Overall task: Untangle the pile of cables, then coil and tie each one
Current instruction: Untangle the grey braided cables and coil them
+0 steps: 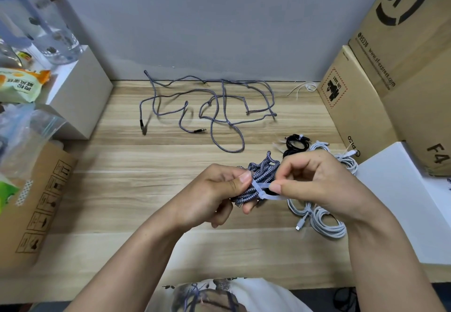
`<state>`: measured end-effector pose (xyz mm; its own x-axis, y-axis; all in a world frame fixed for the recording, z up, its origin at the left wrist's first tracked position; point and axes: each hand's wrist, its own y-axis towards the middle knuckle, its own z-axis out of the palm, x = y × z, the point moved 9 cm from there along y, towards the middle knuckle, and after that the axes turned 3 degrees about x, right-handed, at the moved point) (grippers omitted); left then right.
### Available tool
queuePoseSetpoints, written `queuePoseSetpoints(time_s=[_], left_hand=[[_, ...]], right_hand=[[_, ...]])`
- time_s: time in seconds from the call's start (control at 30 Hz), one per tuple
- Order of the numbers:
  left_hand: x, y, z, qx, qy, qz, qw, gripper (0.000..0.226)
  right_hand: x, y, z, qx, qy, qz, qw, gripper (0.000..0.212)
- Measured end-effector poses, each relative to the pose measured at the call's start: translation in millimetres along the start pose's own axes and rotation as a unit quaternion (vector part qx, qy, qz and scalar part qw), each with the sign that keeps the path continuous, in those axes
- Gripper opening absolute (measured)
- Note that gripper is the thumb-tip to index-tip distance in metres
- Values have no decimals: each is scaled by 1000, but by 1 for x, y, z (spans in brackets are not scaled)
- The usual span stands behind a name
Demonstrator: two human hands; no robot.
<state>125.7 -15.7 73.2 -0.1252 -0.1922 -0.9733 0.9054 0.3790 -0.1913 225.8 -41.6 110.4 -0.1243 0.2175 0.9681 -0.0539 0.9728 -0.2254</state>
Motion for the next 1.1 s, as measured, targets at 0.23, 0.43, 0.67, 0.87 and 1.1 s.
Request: queuePoseSetpoints(time_s=[0.23, 0.43, 0.67, 0.87, 1.1], left_hand=[[9, -1, 1, 28, -55, -33, 998, 31], [36, 4, 2, -34, -189, -91, 977, 25], [45, 14, 12, -82, -495, -104, 859, 26], [44, 13, 14, -87, -630, -91, 767, 41], [54, 12, 13, -137, -609, -99, 775, 28]], right_hand=[[-4, 6, 8, 6, -128, -4, 992, 27], [8, 6, -8, -184, -370, -75, 907, 18], [9, 4, 19, -264, -415, -174, 853, 47], [8, -5, 37, -299, -484, -265, 778, 42], [5, -2, 34, -322, -469, -278, 774, 5]])
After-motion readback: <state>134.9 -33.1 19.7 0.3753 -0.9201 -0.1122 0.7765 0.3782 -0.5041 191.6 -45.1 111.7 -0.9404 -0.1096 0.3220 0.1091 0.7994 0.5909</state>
